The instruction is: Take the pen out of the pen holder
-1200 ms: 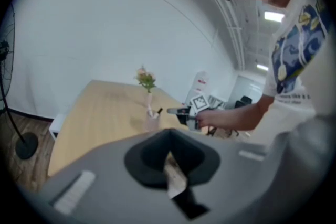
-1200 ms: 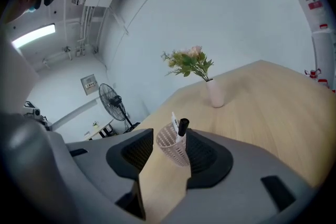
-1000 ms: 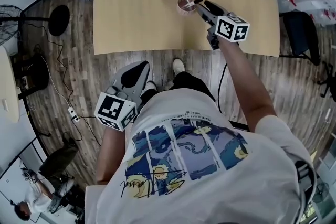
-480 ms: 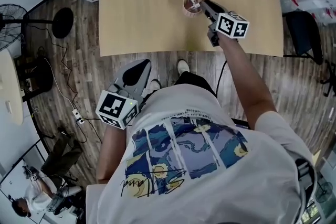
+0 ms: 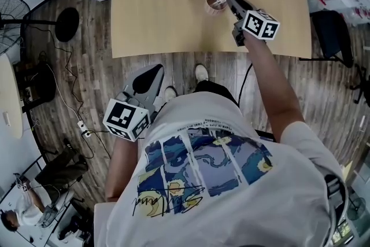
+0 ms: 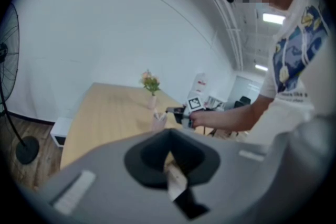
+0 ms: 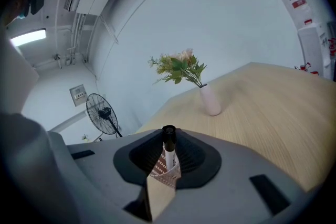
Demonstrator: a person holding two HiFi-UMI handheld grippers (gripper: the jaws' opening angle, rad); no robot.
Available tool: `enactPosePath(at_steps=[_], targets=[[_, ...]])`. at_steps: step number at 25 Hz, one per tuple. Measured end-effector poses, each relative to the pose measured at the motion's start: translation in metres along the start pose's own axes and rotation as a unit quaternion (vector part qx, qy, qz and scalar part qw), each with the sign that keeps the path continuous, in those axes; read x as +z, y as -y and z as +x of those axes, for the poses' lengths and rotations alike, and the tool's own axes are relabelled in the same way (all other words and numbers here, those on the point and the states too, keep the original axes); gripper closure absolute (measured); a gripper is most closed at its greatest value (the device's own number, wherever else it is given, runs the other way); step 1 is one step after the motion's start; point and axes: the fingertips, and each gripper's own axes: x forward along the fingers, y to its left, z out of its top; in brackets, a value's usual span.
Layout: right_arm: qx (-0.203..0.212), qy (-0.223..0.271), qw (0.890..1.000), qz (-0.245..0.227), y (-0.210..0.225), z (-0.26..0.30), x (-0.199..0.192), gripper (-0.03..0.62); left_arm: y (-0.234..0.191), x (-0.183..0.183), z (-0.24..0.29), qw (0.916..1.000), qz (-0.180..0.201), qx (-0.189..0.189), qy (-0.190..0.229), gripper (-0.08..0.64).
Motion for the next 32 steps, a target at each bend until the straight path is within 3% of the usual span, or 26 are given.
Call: enactPosePath(at_steps=[17, 32], targets=[[-0.025, 0.073, 0.996, -0.043, -0.045, -0.066, 0.052, 0.531, -0.007, -0.006, -0.034, 0.9985, 0.005, -0.047, 0.027, 0.554], [-0.021, 0.105, 0.991, -0.075, -0.139, -0.157, 0.046, 0.529, 0.000, -0.019, -0.072, 0.9926, -0.008, -0.110, 0.050, 0.554]])
